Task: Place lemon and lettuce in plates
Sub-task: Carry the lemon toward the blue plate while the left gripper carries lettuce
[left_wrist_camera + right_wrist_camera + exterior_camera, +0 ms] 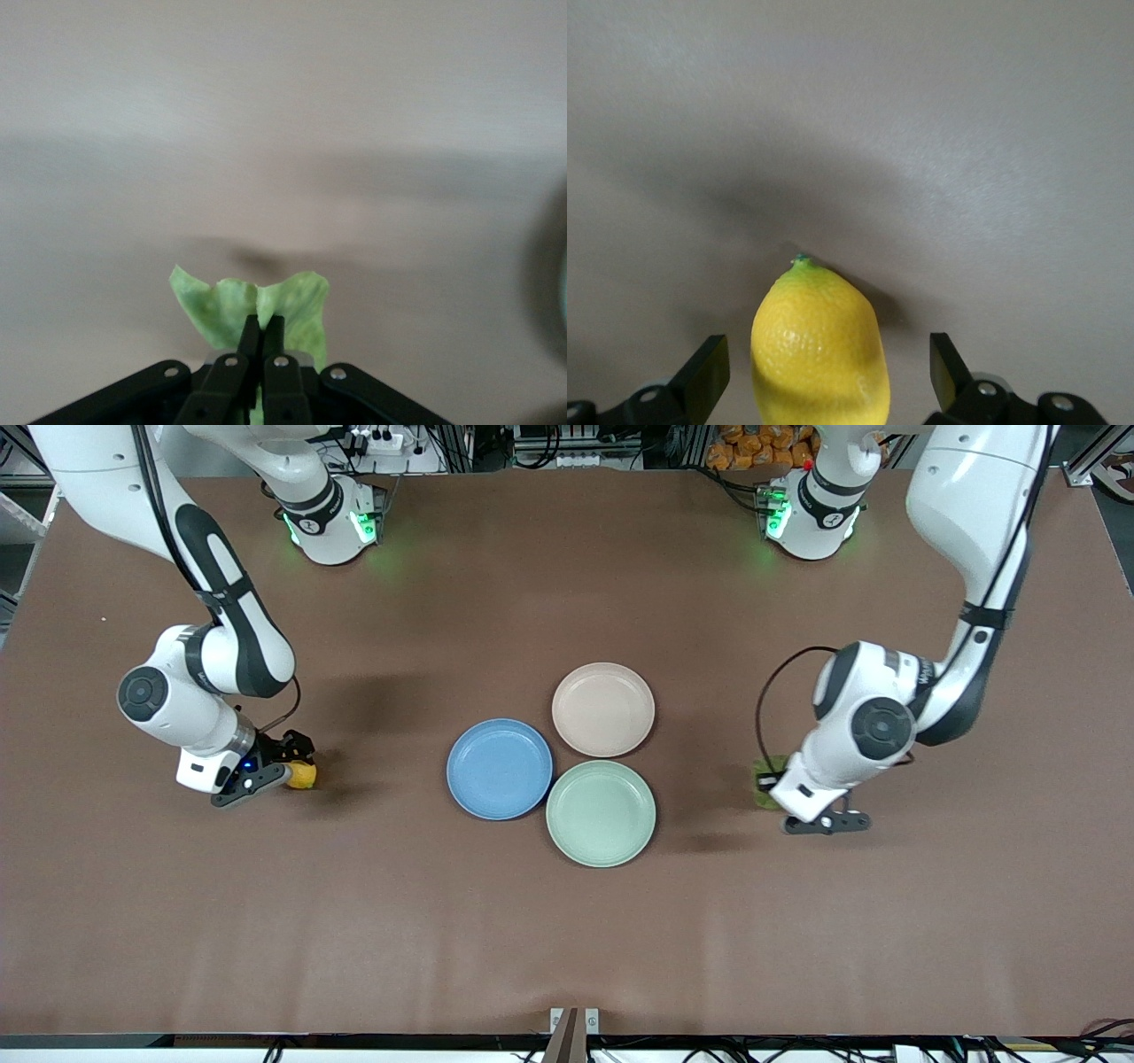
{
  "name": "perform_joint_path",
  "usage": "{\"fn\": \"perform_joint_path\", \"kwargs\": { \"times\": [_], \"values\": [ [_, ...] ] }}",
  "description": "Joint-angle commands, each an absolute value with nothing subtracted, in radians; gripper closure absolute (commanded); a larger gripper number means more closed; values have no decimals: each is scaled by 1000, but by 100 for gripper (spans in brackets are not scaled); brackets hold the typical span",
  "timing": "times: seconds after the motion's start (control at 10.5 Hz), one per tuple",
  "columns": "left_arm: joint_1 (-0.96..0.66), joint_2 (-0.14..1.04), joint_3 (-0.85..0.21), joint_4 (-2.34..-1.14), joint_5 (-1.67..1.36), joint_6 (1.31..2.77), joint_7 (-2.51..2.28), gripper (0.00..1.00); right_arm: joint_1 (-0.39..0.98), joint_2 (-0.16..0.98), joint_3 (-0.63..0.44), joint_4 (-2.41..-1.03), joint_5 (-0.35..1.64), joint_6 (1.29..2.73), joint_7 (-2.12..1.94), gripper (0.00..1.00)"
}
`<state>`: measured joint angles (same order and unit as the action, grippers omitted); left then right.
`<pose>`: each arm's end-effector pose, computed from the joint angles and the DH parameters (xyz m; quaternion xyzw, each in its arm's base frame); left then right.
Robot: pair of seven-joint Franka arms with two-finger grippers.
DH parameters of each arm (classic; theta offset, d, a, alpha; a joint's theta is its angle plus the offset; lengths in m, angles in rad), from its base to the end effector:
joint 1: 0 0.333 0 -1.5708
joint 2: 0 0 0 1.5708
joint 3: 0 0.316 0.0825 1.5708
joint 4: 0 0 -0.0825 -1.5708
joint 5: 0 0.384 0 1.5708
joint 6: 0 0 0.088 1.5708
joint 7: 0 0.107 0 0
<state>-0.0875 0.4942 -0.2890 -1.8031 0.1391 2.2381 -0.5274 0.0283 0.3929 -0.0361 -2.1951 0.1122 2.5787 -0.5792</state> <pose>0.6082 -0.2211 0.2781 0.9987 0.0464 -0.0220 0.0052 0.5562 -0.0066 0.2024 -0.9712 -0.2371 -0.0025 0.0231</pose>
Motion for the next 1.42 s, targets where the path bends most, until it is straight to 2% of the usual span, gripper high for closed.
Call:
{"fn": "perform_joint_path", "kwargs": {
  "times": [0.0, 0.09, 0.19, 0.28, 0.38, 0.57, 0.66, 0.76, 0.85, 0.95, 1.33],
  "values": [
    [-97, 491, -394, -1764, 155, 2198, -746, 100, 32, 400, -35, -2206, 143, 2591, -577, 0],
    [-125, 494, -417, -1758, 155, 2198, -823, 100, 32, 403, -35, -2206, 143, 2595, -577, 0],
    [-179, 503, -417, -1741, 156, 2198, -894, 100, 35, 405, -35, -2206, 141, 2595, -578, 16],
    [-222, 524, -417, -1714, 156, 2198, -969, 100, 37, 405, -35, -2206, 141, 2595, -578, 46],
    [-266, 552, -417, -1682, 160, 2198, -1042, 100, 37, 405, -35, -2204, 141, 2594, -578, 59],
    [-381, 622, -405, -1629, 167, 2203, -1161, 100, 37, 378, -34, -2181, 141, 2568, -580, 99],
    [-403, 653, -403, -1612, 169, 2204, -1201, 100, 38, 368, -34, -2121, 141, 2452, -578, 100],
    [-417, 675, -402, -1612, 172, 2210, -1212, 86, 40, 368, -32, -2039, 143, 2316, -575, 100],
    [-435, 690, -382, -1612, 175, 2215, -1216, 5, 51, 370, -20, -1976, 144, 2246, -534, 100],
    [-458, 690, -361, -1612, 179, 2220, -1233, 0, 55, 373, 10, -1924, 146, 2209, -434, 100],
    [-408, 608, -337, -1609, 183, 2218, -1227, 0, 133, 445, 164, -1754, 173, 2189, -21, 100]
  ]
}}
